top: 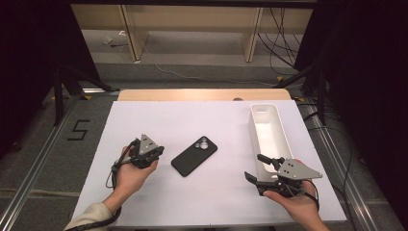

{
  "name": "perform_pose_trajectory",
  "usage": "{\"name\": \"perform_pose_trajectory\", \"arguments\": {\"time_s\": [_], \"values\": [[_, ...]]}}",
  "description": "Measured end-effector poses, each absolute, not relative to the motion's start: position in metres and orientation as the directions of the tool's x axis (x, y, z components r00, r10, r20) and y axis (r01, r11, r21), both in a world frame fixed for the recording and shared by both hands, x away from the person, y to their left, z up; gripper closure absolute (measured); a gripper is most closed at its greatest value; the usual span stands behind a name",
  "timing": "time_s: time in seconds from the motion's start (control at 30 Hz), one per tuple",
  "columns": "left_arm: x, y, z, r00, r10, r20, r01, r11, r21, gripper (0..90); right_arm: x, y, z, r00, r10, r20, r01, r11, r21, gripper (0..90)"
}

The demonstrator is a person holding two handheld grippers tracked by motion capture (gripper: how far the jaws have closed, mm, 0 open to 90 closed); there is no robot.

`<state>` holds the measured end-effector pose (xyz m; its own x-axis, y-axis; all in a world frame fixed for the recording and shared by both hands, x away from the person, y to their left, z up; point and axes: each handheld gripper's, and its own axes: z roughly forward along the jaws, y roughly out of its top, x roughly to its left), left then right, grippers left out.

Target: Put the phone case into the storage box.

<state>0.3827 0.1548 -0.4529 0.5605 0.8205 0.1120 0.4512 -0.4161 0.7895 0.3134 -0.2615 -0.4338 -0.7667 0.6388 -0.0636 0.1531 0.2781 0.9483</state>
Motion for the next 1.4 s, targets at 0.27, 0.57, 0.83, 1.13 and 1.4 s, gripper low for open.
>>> {"name": "perform_pose_trajectory", "arguments": {"time_s": [0.27, 0.57, 0.83, 1.13, 1.4], "values": [[0.403, 0.140, -0.472, 0.592, 0.798, 0.110, 0.501, -0.471, 0.726, 89.9, 0.313, -0.261, -0.434, -0.769, 0.637, -0.061, 0.152, 0.275, 0.949, 27.5], [0.409, 0.129, -0.484, 0.617, 0.780, 0.102, 0.525, -0.505, 0.685, 89.9, 0.313, -0.261, -0.434, -0.769, 0.636, -0.059, 0.153, 0.273, 0.950, 27.6], [0.409, 0.126, -0.488, 0.633, 0.769, 0.094, 0.535, -0.522, 0.664, 89.8, 0.313, -0.261, -0.434, -0.770, 0.636, -0.059, 0.153, 0.275, 0.949, 27.6], [0.406, 0.124, -0.487, 0.638, 0.765, 0.089, 0.540, -0.526, 0.657, 89.9, 0.313, -0.261, -0.434, -0.769, 0.637, -0.059, 0.155, 0.275, 0.949, 27.6], [0.403, 0.122, -0.486, 0.644, 0.760, 0.083, 0.545, -0.533, 0.647, 89.9, 0.313, -0.262, -0.434, -0.769, 0.637, -0.058, 0.156, 0.274, 0.949, 27.6]]}}
